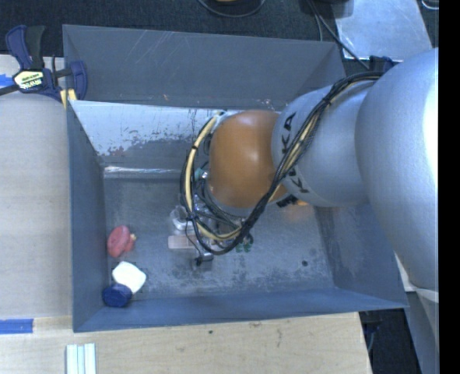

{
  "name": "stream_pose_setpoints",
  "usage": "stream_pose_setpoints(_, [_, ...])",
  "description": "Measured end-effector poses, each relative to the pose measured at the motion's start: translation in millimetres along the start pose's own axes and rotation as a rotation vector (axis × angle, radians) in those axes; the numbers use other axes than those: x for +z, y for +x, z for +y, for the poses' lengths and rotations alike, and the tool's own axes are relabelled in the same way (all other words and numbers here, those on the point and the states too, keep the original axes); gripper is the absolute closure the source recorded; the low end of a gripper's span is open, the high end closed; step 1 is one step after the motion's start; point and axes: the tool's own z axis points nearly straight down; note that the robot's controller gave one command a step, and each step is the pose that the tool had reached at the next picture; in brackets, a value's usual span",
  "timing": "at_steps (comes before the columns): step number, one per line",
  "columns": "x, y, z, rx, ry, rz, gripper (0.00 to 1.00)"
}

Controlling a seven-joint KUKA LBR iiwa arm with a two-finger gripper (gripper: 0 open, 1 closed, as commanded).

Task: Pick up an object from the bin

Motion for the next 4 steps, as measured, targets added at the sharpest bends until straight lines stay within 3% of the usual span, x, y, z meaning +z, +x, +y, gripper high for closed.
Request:
stream_pose_setpoints(1, [-67, 15.2, -18, -0.014, -0.001, -0.007, 0.0])
stream_pose_setpoints(2, [-27, 12.4, -7, -0.023, 0.0, 0.0, 0.0])
stream_pose_setpoints(3, [3, 3.6, -19, 0.085, -0.002, -0.005, 0.0])
stream_pose_setpoints(4, [2, 7.8, -13, -0.026, 0.0, -0.001, 1.0])
